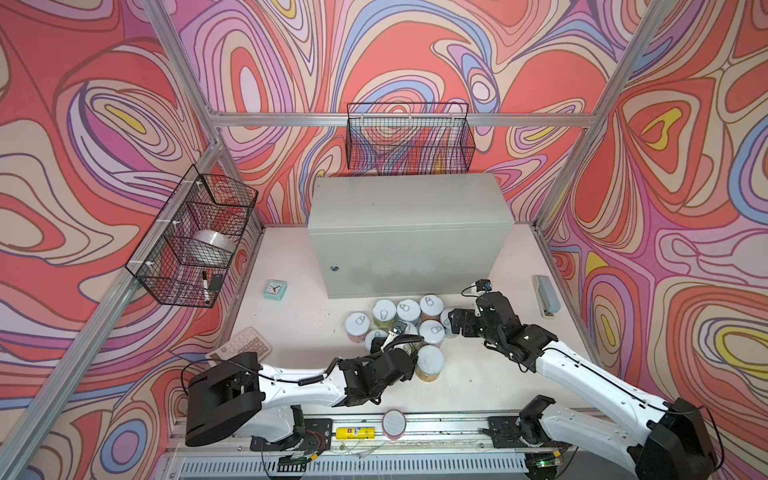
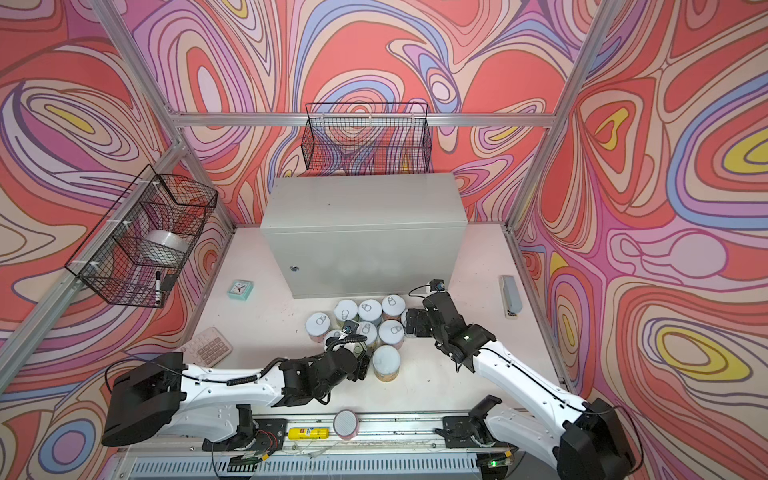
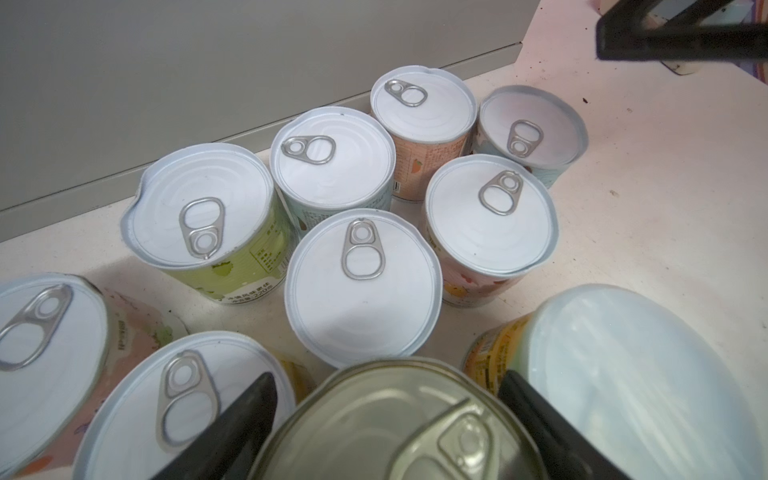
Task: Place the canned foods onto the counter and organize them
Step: 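Lower the left gripper around the gold-lidded dark blue can and close it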
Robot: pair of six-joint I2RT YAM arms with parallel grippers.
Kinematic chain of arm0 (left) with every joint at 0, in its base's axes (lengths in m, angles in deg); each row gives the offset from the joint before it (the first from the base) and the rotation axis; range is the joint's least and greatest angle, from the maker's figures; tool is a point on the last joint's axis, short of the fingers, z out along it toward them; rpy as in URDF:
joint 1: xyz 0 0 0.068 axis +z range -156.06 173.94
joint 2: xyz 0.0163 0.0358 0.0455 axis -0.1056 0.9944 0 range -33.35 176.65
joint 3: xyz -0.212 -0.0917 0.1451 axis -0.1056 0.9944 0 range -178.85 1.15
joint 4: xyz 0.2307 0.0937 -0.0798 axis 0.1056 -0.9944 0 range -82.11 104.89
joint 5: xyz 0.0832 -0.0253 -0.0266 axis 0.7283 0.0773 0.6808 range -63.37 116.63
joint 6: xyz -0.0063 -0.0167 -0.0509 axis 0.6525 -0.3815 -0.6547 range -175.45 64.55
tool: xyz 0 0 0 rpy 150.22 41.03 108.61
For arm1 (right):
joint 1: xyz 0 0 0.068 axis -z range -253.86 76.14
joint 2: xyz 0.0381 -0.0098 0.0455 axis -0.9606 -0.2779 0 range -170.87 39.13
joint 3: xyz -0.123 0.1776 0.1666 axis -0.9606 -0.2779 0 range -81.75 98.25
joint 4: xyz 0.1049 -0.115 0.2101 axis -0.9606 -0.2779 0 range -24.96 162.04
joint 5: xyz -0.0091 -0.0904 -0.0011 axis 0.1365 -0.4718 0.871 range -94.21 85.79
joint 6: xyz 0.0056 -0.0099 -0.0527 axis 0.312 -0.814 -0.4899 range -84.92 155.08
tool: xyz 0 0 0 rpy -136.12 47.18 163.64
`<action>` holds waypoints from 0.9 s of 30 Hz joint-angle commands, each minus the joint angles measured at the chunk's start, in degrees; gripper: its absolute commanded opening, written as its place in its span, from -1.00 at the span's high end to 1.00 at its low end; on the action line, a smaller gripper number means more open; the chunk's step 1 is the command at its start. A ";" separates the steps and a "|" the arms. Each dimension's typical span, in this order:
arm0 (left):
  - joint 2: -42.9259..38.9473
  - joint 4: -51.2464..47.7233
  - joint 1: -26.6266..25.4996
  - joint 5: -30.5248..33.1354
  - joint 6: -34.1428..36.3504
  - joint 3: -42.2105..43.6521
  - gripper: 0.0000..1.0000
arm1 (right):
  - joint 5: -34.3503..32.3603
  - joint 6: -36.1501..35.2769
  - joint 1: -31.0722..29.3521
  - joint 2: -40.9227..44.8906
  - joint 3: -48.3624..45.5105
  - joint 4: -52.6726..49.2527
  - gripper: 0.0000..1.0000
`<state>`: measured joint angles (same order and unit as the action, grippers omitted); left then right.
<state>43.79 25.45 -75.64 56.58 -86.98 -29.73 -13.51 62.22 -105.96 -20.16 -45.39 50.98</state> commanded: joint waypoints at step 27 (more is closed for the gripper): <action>-0.48 -4.54 -6.27 2.13 -7.77 -0.09 -0.78 | 3.98 -0.59 -0.33 -5.01 -2.17 4.94 -0.97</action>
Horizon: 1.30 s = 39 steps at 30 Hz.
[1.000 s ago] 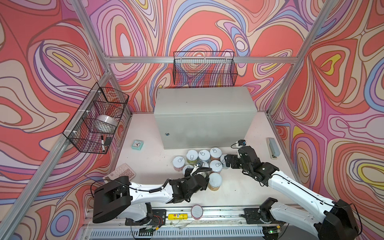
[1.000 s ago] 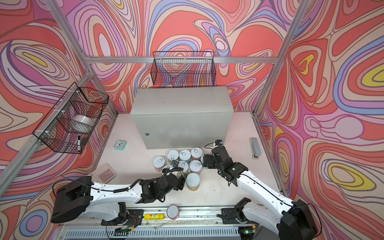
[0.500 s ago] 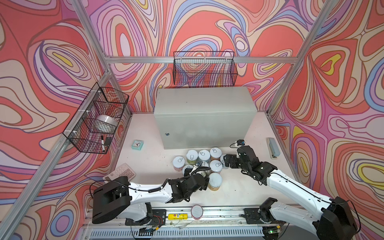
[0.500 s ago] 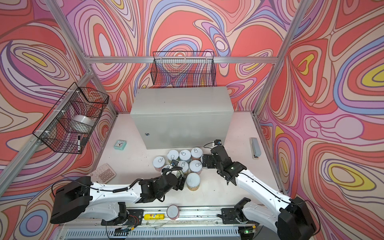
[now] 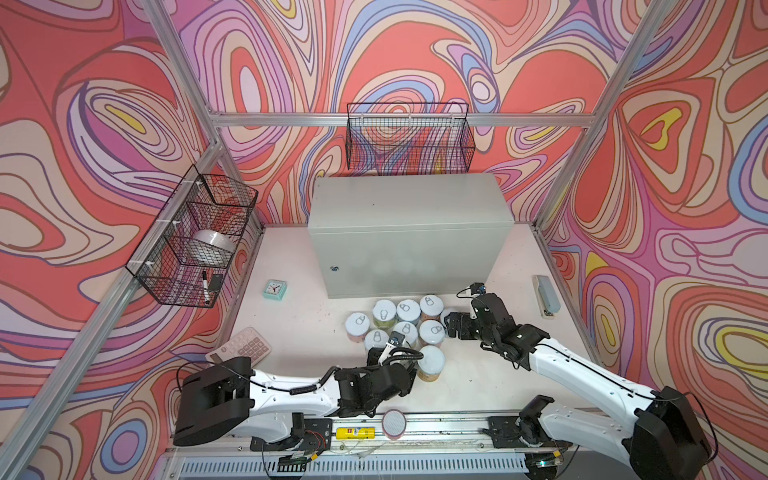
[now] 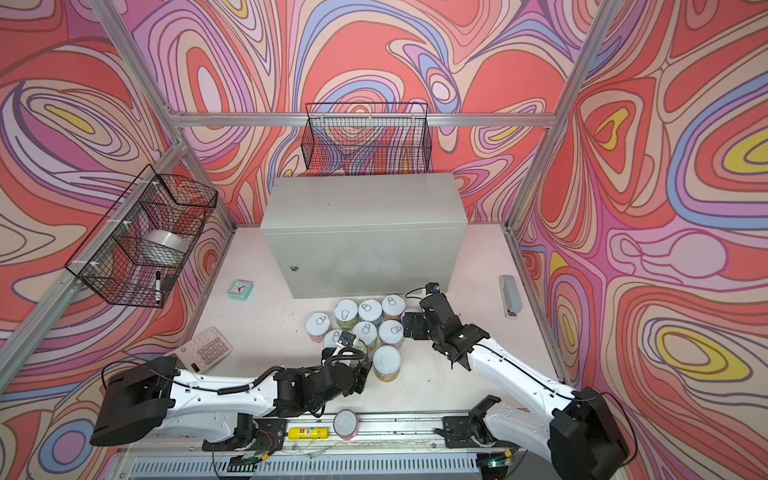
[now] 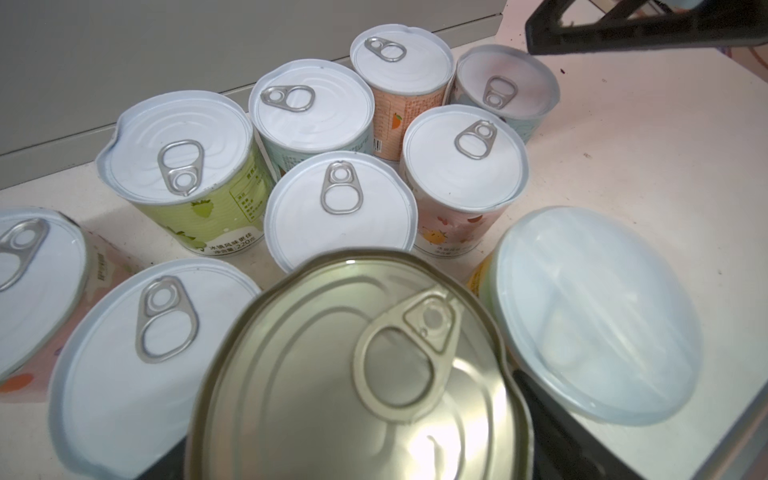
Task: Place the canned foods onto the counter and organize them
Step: 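Lower the left gripper around the gold-lidded dark blue can and close it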
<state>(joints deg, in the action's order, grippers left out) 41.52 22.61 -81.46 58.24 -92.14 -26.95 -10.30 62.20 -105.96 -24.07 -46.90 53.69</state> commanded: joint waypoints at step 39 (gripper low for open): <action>13.80 -1.09 2.64 -3.19 -5.77 -9.94 0.40 | 0.99 -1.18 -0.36 -5.05 -1.71 7.46 -0.96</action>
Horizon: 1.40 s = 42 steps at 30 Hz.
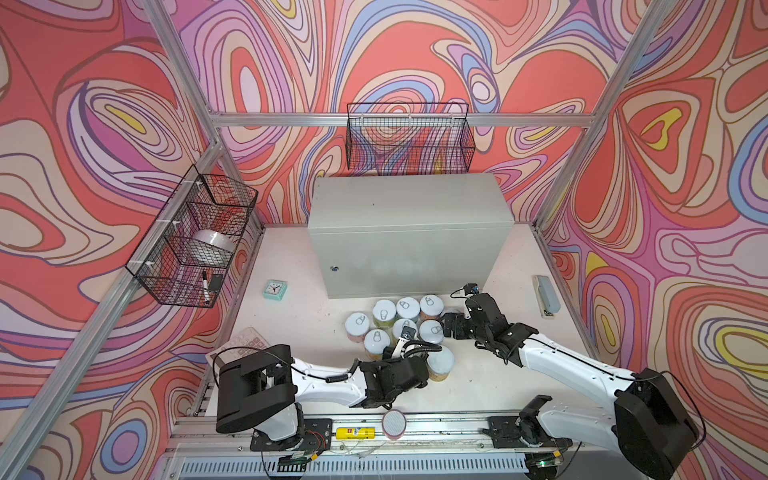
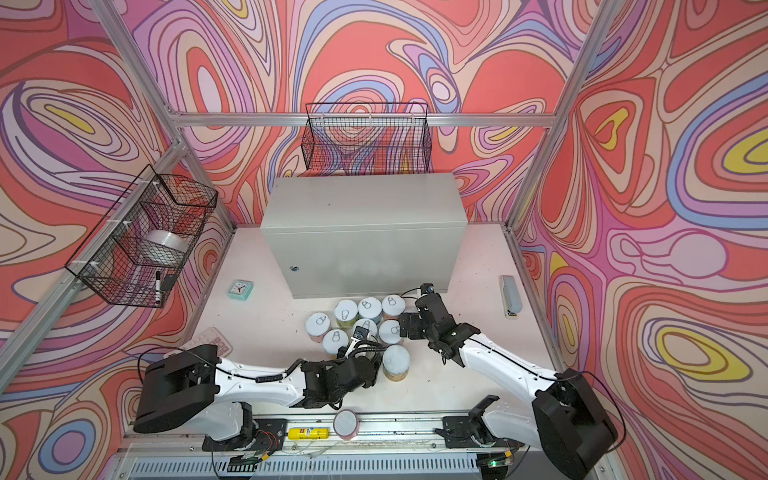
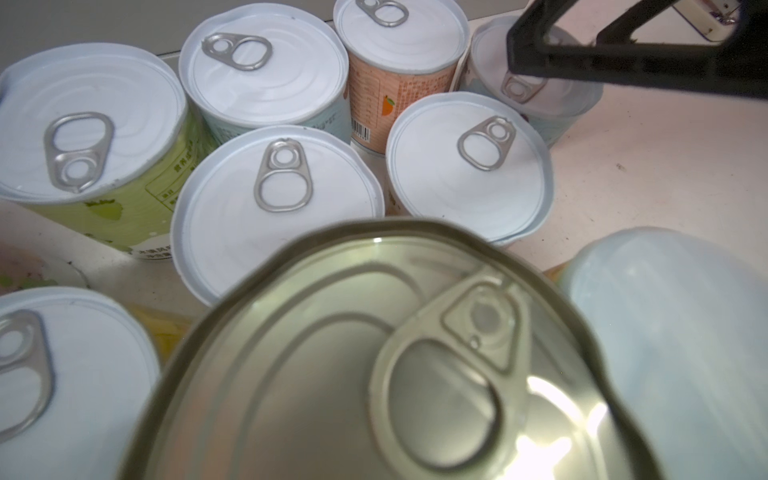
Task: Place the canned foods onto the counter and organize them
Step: 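Lower the left gripper around the gold-lidded dark blue can and close it, then lift the gold-lidded can with the left gripper toward the grey box top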
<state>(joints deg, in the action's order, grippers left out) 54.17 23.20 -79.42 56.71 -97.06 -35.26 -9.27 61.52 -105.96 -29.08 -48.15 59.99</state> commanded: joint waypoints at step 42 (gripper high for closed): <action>-0.91 -75.46 37.63 -6.96 27.17 -96.57 1.00 | 0.32 1.07 -0.37 -6.22 31.70 -21.09 -0.97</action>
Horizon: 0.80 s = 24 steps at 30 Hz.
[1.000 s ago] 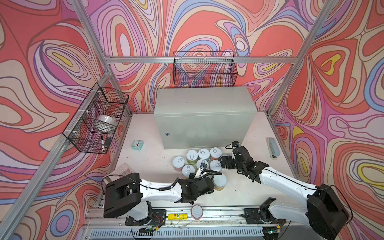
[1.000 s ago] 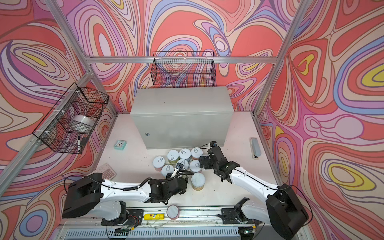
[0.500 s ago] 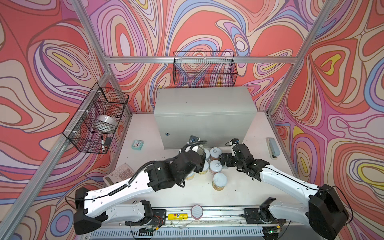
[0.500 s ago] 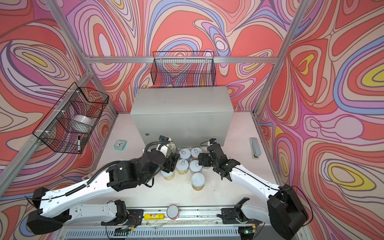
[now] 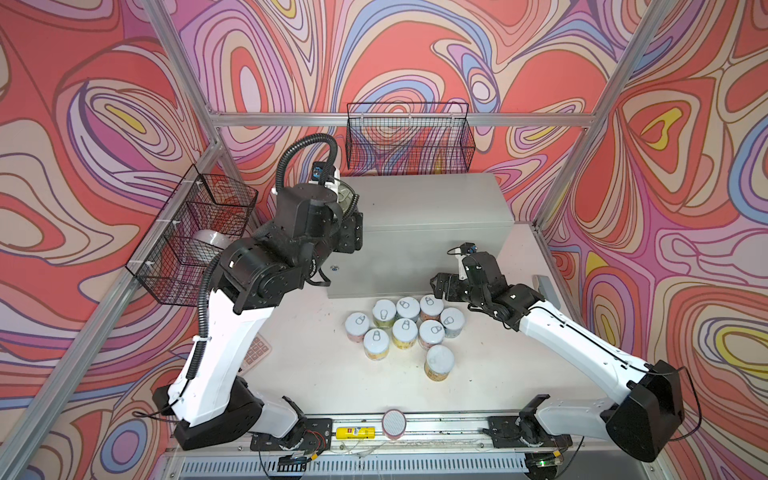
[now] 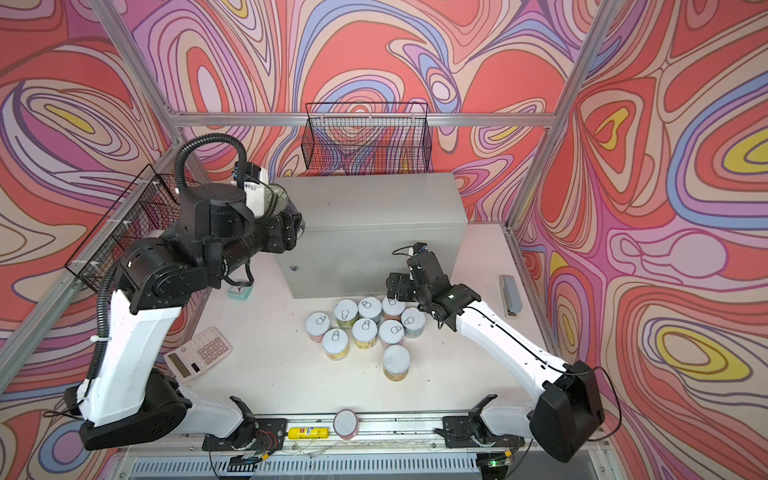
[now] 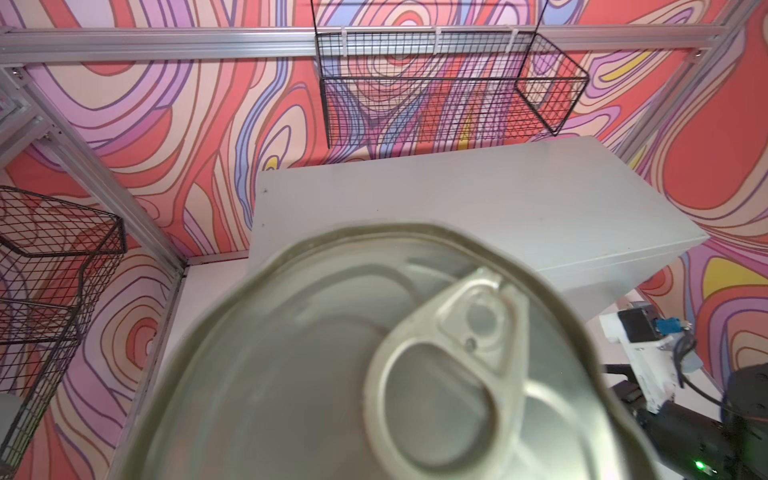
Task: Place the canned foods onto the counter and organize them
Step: 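Lift the gold-lidded can with the left gripper toward the grey box top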
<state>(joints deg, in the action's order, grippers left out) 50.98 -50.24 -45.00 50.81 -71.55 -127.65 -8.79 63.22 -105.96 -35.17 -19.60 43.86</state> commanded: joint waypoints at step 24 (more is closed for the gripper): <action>24.23 1.04 21.45 -16.75 -1.26 -22.69 1.00 | 1.15 -4.42 3.58 -4.10 18.23 -12.16 -0.97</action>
<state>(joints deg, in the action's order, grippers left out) 75.66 -55.92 -23.53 35.10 -71.86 -147.49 -7.87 58.37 -102.66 -39.74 -1.40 31.51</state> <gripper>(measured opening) 0.752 0.984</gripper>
